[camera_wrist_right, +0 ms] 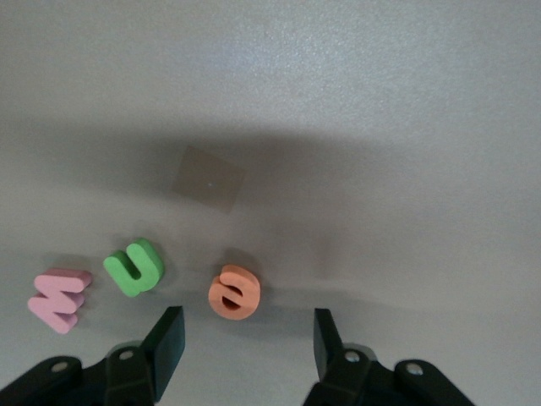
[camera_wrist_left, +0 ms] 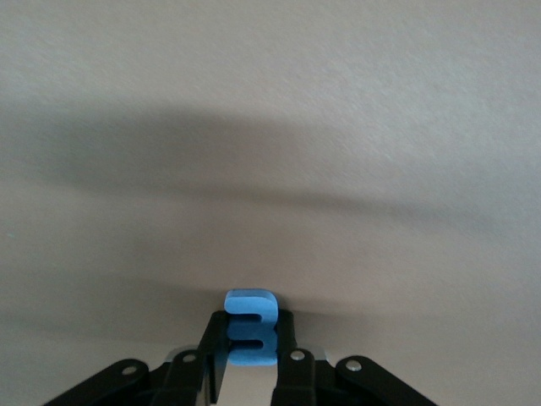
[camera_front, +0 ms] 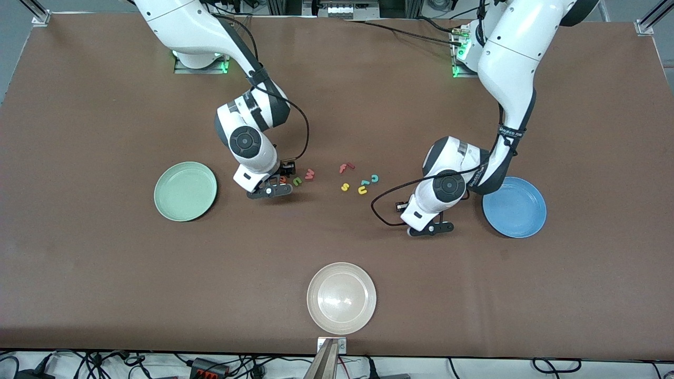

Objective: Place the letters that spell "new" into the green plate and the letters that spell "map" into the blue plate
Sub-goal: 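Carry the blue m to the blue plate with the left gripper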

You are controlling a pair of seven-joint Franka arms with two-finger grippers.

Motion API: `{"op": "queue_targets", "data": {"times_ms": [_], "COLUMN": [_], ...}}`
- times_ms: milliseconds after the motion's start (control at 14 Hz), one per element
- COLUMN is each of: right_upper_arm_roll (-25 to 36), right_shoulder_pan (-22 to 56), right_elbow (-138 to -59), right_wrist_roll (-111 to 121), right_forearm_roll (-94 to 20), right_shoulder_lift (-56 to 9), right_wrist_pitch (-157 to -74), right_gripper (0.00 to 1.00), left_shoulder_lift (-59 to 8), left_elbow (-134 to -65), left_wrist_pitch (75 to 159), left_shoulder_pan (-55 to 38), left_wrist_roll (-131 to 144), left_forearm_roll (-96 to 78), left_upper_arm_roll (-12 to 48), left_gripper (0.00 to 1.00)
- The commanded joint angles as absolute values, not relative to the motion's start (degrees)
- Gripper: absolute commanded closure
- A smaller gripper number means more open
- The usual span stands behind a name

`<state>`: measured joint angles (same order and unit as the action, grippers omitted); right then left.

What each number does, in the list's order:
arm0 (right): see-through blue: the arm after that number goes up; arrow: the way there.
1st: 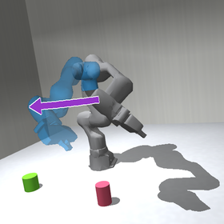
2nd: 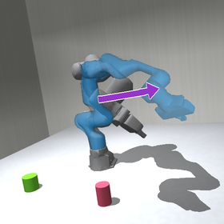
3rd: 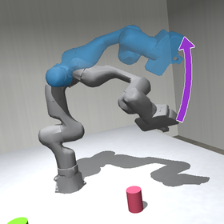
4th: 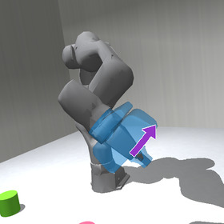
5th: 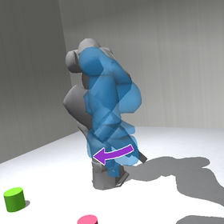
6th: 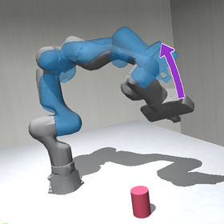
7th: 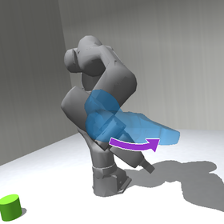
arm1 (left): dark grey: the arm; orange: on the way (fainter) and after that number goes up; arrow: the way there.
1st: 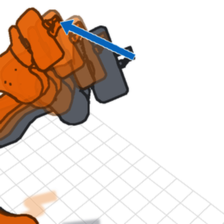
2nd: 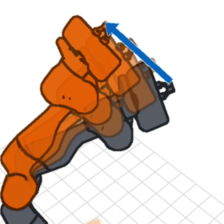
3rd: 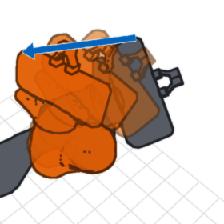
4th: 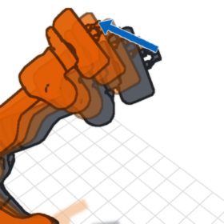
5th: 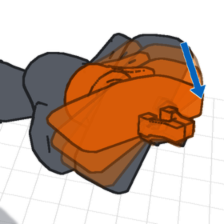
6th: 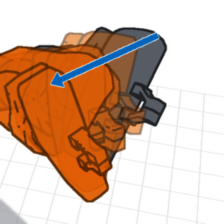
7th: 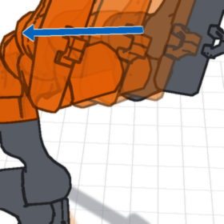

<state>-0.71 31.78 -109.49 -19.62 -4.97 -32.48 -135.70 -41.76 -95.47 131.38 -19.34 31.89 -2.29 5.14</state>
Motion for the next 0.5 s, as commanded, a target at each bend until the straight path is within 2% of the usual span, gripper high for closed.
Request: {"op": "queue_targets", "data": {"times_ms": [0, 215, 430], "right_upper_arm_roll": [-0.1, -0.1, -0.1], "right_shoulder_pan": [32.6, 32.9, 32.9], "right_elbow": [-107.9, -107.6, -107.2], "right_wrist_roll": [-20.2, -20.4, -20.4], "right_forearm_roll": [-4.7, -4.8, -4.8], "right_shoulder_lift": [-33.6, -34.1, -34.6], "right_wrist_pitch": [-136.0, -136.4, -136.4], "right_gripper": [0.36, 0.36, 0.37], "left_shoulder_lift": [-39.1, -33.9, -30.5], "left_elbow": [-94.2, -94.2, -94.7], "left_wrist_pitch": [125.7, 117.6, 112.2], "left_shoulder_pan": [-17.4, -15.8, -10.0], "left_wrist_roll": [27.5, 20.3, 10.0], "left_forearm_roll": [-1.8, 5.5, 7.9], "left_upper_arm_roll": [3.9, 1.6, 1.6], "left_gripper": [0.9, 0.9, 0.9]}}
